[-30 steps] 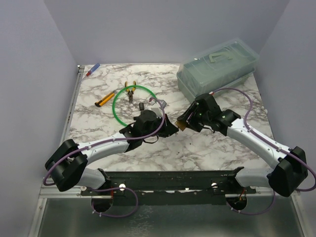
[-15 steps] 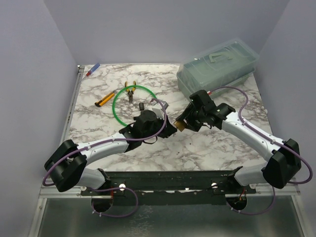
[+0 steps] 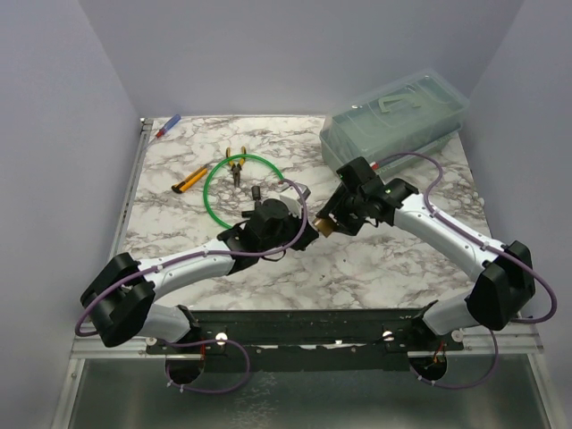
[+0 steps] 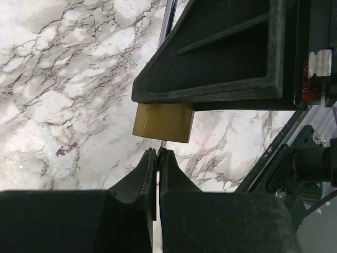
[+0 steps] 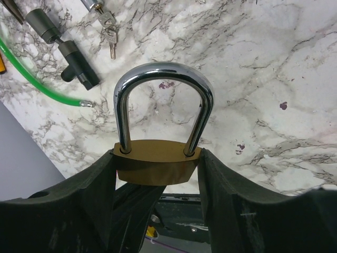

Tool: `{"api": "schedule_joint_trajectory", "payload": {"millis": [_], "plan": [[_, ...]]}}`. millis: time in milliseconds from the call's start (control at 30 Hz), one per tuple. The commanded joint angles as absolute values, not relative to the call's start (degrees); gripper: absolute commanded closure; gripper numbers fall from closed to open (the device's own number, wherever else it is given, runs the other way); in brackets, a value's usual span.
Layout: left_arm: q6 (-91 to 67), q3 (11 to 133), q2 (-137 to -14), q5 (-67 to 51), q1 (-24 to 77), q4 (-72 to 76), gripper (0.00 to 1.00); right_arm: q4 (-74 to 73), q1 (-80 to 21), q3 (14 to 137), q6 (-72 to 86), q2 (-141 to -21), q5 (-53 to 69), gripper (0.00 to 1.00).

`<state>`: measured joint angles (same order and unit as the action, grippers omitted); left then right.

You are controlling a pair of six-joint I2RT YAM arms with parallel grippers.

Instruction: Unlock with the key

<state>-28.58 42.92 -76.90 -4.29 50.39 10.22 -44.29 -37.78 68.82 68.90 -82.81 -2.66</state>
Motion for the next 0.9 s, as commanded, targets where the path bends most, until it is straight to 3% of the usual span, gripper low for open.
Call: {"api": "schedule_joint_trajectory", "payload": {"millis": [0,867], "plan": [[-23.2,46.7,-76.5,1.9,51.9,11.5,1.0,-47.4,-39.6,71.4,68.2,-83.3,1.8,1.0],[-8.5,51.1,-79.7,15.4,58.5,8.1,1.0,-50.9,-39.5,75.9,67.2,-88.2,3.3,1.0]]}}
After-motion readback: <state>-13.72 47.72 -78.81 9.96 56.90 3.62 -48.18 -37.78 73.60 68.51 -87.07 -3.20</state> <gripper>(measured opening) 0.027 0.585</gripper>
